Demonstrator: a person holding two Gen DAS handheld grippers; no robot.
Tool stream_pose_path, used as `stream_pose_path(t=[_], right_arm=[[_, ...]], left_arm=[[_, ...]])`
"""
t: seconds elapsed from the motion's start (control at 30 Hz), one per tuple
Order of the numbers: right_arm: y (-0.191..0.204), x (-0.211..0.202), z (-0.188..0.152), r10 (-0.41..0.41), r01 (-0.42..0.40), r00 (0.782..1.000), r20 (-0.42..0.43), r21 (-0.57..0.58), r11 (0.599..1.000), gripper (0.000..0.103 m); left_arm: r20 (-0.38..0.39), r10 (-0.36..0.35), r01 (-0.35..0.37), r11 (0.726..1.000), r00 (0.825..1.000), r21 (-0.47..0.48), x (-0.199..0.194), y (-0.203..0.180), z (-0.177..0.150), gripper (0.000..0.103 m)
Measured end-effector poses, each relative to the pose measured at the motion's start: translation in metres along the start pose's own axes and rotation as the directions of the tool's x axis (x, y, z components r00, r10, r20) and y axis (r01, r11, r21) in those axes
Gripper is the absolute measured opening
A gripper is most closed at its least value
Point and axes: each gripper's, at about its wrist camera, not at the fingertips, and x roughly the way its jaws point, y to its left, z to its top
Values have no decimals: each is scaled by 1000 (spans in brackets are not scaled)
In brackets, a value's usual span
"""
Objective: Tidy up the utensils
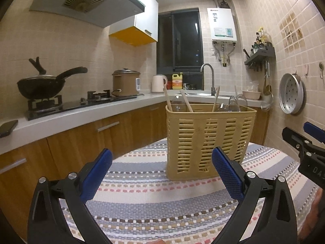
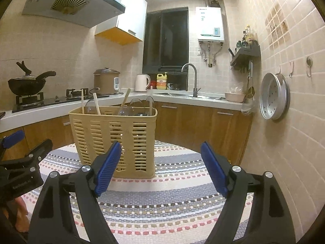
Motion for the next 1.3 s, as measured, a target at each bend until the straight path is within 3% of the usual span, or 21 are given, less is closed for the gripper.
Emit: stream_pose_path(t=[0.43, 1.3], right_arm=[[0, 2, -3, -6, 6, 1000, -14, -16, 1000, 81], [-19, 14, -4, 8, -3, 997, -74, 69, 998, 87]], left_arm=[[-42, 0, -1, 1000, 999, -17, 8, 3, -1, 95], [-42, -2, 2, 1000, 999, -5, 7, -1, -2, 95]])
